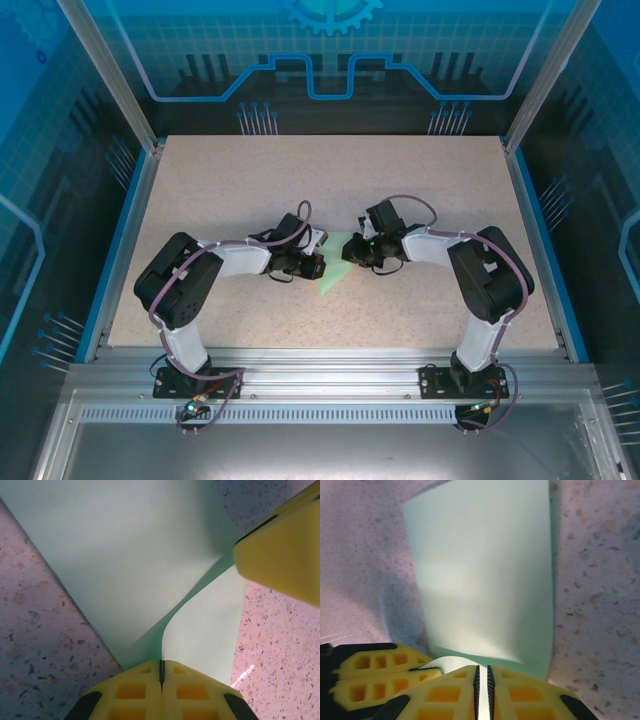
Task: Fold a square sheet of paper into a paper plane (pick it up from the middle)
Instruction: Third fold the triangle at the center of the table.
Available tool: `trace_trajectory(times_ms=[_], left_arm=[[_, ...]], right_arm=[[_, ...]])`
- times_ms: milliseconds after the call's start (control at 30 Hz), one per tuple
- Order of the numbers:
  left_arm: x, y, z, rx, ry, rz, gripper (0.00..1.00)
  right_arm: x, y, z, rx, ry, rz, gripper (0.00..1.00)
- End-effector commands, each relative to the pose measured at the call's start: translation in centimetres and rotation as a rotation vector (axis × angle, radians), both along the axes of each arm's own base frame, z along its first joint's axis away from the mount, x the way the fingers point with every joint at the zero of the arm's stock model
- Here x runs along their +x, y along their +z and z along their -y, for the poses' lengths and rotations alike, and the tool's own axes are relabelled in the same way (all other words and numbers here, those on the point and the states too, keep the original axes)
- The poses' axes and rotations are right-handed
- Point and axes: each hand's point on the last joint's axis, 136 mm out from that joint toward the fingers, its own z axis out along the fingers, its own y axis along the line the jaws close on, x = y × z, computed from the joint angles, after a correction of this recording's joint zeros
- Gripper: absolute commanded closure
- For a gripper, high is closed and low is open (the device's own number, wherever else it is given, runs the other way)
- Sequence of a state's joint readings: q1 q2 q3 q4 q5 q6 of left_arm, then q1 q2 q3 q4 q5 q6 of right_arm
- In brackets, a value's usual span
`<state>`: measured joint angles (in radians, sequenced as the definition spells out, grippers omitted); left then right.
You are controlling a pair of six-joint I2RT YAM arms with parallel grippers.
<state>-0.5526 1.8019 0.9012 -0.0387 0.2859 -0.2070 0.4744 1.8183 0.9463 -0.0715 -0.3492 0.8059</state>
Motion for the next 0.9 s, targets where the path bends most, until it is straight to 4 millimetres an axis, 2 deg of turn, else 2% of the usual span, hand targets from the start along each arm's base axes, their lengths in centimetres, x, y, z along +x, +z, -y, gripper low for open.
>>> trace_trajectory(times_ms=[0, 133, 367, 433, 500, 733, 867], left_arm=[[-1.8, -2.0, -0.8, 0.041, -0.022, -0.089, 0.96], [-1.9, -1.9, -0.7, 0.034, -0.028, -0.092, 0.96], [-2.0, -1.9, -0.6, 0.033, -0.032, -0.095, 0.95], [-2.0, -1.9, -0.6, 0.032, -0.032, -0.096, 0.95], [-2.1, -1.8, -0.6, 0.027, -0.034, -0.097, 0.95], [-2.2, -1.8, -0.5, 0.022, -0.035, -0.103, 0.95], [-2.4, -1.8, -0.3, 0.013, -0.042, -0.110, 0.95]], right_arm=[[-0.1, -2.4, 1.6, -0.089, -0.021, -0.055, 0.85], [-0.3, -3.0, 2.5, -0.132, -0.028, -0.066, 0.86], [0.9, 1.1, 0.8, -0.037, 0.011, 0.007, 0.85], [1.1, 1.4, 0.6, -0.026, 0.016, 0.018, 0.85], [1.2, 1.1, 0.8, -0.039, 0.012, 0.014, 0.84], [0.2, -3.3, 2.4, -0.124, -0.016, -0.065, 0.85], [0.0, -3.0, 3.0, -0.150, -0.021, -0.061, 0.85]])
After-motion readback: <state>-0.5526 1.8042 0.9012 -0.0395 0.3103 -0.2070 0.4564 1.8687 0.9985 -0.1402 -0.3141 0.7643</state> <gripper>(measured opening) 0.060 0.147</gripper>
